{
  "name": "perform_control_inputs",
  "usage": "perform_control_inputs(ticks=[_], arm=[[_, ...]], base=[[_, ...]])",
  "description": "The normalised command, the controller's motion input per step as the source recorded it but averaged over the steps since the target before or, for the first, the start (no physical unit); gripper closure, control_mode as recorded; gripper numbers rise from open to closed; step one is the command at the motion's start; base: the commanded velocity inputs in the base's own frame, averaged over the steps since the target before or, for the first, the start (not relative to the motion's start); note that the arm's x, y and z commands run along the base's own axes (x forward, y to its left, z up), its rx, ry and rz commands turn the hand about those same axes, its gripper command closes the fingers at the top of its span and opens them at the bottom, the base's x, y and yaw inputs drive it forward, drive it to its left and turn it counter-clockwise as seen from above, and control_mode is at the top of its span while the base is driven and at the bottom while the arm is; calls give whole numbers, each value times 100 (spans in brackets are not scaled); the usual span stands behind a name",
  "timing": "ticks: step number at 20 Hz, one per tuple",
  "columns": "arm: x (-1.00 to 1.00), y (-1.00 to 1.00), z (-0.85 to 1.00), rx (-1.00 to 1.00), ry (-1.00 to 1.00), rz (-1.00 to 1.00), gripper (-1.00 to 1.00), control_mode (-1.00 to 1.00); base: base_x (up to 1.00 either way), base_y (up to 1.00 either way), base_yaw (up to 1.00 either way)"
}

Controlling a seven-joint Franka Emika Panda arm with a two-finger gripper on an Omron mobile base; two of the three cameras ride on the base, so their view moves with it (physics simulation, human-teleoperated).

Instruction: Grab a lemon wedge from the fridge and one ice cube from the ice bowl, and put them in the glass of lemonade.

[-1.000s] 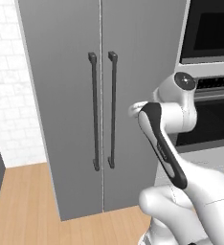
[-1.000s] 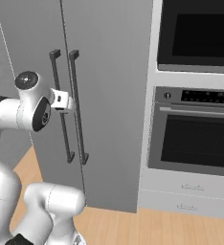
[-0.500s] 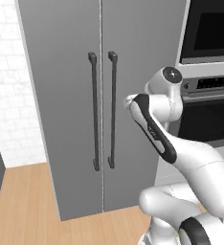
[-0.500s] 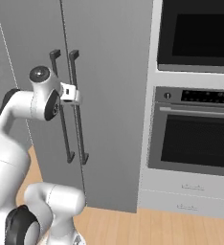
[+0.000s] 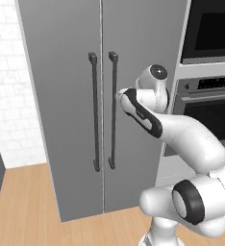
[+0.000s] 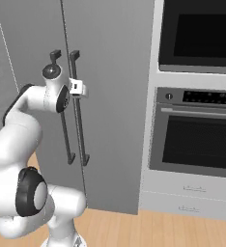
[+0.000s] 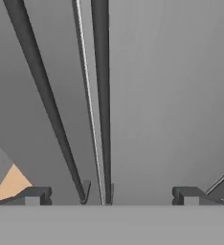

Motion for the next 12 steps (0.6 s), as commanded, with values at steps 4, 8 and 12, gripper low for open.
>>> perform_control_inputs(ticks=[4,8,12], arm=[[85,22,-32,0,0,-8,-100,-100],[83,9,-42,0,-2,-8,-100,-100],[81,26,-53,-1,0,-5,-100,-100]], base=[[0,0,0],[0,0,0],[0,0,0]])
